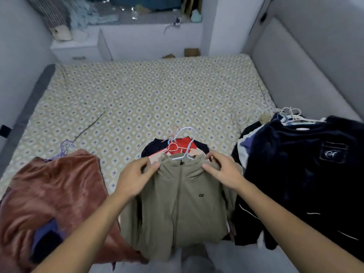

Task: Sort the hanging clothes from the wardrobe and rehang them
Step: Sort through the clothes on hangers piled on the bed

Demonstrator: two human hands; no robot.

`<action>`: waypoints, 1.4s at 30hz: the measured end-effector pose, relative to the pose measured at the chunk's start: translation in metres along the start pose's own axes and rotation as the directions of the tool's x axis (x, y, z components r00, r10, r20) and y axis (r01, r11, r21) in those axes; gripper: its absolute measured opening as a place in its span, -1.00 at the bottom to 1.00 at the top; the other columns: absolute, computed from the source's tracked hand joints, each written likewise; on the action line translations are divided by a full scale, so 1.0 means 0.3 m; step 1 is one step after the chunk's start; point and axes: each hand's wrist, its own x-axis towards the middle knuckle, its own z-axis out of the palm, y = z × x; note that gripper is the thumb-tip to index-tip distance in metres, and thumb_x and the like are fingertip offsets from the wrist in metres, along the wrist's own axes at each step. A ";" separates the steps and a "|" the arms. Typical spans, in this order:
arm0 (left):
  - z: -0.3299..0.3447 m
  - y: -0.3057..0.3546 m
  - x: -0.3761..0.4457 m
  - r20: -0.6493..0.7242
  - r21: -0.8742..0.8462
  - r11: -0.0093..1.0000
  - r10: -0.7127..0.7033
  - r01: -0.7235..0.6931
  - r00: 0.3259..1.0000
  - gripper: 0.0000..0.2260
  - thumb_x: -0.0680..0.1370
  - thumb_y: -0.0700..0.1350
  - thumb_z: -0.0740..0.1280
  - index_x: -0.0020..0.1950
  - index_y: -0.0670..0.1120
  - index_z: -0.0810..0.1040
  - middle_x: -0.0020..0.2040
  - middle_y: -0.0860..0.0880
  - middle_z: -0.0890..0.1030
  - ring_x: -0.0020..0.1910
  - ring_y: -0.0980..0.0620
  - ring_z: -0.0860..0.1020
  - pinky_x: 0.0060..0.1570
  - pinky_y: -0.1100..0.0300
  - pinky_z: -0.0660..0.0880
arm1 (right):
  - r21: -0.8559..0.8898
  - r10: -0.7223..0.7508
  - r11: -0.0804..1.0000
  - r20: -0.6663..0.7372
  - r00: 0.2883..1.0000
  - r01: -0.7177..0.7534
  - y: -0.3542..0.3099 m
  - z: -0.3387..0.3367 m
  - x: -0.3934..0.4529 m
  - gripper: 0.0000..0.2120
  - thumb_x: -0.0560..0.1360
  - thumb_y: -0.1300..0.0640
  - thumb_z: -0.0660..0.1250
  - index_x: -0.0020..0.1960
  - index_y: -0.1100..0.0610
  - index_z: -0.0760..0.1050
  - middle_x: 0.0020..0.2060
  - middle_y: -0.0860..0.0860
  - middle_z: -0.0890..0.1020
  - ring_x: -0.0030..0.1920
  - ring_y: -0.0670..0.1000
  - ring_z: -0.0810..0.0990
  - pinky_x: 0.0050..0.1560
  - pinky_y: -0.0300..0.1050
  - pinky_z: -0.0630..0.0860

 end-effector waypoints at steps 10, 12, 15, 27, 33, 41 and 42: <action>-0.178 0.276 -0.563 -0.058 0.191 0.924 0.348 -0.331 0.936 -0.54 0.58 0.35 0.22 -0.23 -0.02 0.34 -0.31 0.04 0.46 -0.25 0.07 0.45 -0.25 0.03 0.42 | -0.069 -0.085 0.996 -0.409 0.909 0.063 -0.198 -0.127 -0.710 -0.73 0.50 -0.32 0.35 -0.09 -0.13 0.60 -0.20 -0.20 0.58 -0.07 -0.11 0.52 0.01 0.00 0.25; -0.168 0.338 -0.621 -0.060 0.190 0.902 0.406 -0.388 0.912 -0.54 0.59 0.33 0.24 -0.25 -0.02 0.32 -0.34 0.04 0.42 -0.29 0.09 0.43 -0.29 0.02 0.41 | -0.067 -0.069 0.997 -0.459 0.886 0.043 -0.206 -0.178 -0.812 -0.73 0.50 -0.32 0.34 -0.11 -0.14 0.60 -0.22 -0.18 0.56 -0.08 -0.11 0.51 0.00 -0.02 0.22; -0.121 0.448 -0.672 -0.062 0.150 0.877 0.468 -0.456 0.881 -0.51 0.58 0.31 0.26 -0.29 -0.06 0.33 -0.38 0.02 0.37 -0.34 0.09 0.43 -0.33 -0.02 0.42 | -0.058 -0.043 0.998 -0.508 0.860 0.015 -0.185 -0.275 -0.943 -0.73 0.50 -0.31 0.35 -0.14 -0.13 0.60 -0.25 -0.16 0.55 -0.09 -0.10 0.50 0.02 0.02 0.27; 0.217 1.086 -0.682 -0.080 0.077 0.795 0.607 -0.602 0.791 -0.48 0.55 0.30 0.31 -0.32 -0.07 0.27 -0.45 0.00 0.32 -0.41 -0.01 0.42 -0.36 -0.01 0.37 | -0.100 -0.009 0.991 -0.692 0.722 -0.084 0.143 -0.818 -1.231 -0.69 0.47 -0.32 0.37 -0.16 -0.08 0.61 -0.26 -0.16 0.54 -0.12 -0.12 0.51 -0.01 -0.03 0.26; 0.411 1.385 -0.572 -0.135 0.074 0.794 0.607 -0.603 0.783 -0.46 0.56 0.32 0.29 -0.33 -0.08 0.29 -0.47 -0.01 0.34 -0.42 -0.03 0.43 -0.37 -0.02 0.38 | -0.117 -0.038 0.991 -0.704 0.709 -0.063 0.352 -1.138 -1.185 -0.68 0.47 -0.31 0.37 -0.16 -0.06 0.63 -0.25 -0.17 0.57 -0.11 -0.09 0.53 0.04 -0.02 0.31; 0.606 1.577 -0.408 -0.108 0.130 0.834 0.550 -0.537 0.828 -0.49 0.59 0.33 0.25 -0.30 -0.07 0.33 -0.44 0.01 0.41 -0.37 -0.04 0.47 -0.34 -0.02 0.40 | -0.209 -0.092 0.976 -0.640 0.763 -0.057 0.577 -1.410 -1.008 -0.69 0.46 -0.32 0.37 -0.16 -0.09 0.63 -0.20 -0.17 0.61 -0.07 -0.07 0.55 0.06 0.04 0.34; 0.624 1.584 -0.379 -0.096 0.135 0.838 0.543 -0.529 0.834 -0.49 0.60 0.32 0.25 -0.30 -0.06 0.32 -0.44 0.01 0.41 -0.37 -0.03 0.47 -0.34 -0.01 0.38 | -0.210 -0.092 0.976 -0.628 0.773 -0.055 0.601 -1.424 -0.974 -0.70 0.46 -0.31 0.39 -0.16 -0.09 0.63 -0.19 -0.18 0.61 -0.07 -0.07 0.55 0.07 0.05 0.35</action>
